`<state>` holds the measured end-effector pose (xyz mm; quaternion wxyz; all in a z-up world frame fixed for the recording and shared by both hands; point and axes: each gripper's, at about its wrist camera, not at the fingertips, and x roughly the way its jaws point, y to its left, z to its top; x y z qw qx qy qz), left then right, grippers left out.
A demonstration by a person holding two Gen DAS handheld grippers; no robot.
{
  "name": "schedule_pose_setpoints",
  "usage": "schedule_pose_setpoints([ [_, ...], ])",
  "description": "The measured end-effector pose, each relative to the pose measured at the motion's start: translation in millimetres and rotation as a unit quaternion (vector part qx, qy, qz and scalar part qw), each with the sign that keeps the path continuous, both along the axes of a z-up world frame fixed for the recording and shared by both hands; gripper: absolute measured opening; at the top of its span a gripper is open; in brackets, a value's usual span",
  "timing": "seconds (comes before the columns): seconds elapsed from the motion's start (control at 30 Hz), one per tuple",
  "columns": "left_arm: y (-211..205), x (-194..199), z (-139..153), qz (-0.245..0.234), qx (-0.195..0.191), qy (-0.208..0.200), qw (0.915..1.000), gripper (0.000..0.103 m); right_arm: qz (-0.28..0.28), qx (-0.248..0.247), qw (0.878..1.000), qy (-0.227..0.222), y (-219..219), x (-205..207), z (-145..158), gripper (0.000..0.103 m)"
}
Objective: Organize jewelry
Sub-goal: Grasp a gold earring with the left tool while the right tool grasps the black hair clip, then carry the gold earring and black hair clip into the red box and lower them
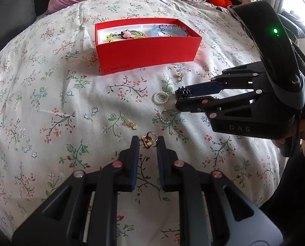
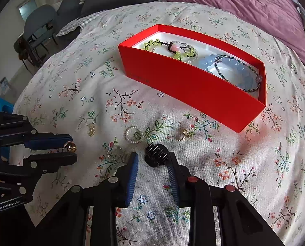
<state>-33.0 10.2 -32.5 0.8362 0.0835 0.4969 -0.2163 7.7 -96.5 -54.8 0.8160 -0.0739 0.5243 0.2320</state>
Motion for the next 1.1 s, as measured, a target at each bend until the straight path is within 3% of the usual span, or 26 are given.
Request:
schedule_pose_setpoints([
  [0.13, -0.5, 0.2, -0.2, 0.001, 0.002, -0.001, 1.0, 0.018, -0.001, 0.004, 1.0, 0.004, -4.3, -0.6, 1.4, 0.018],
  [0.63, -1.8, 4.9, 7.8, 0.008, -0.001, -0.009, 0.9999, 0.018, 0.002, 0.013, 1.0, 0.004, -19.7, -17.5, 23.7, 0.018],
  [1.1, -5.7, 25.5, 49.5, 0.025, -0.017, -0.056, 0.998, 0.018, -0.046, 0.034, 0.998, 0.01, -42.0, -16.8, 71.3, 0.018],
])
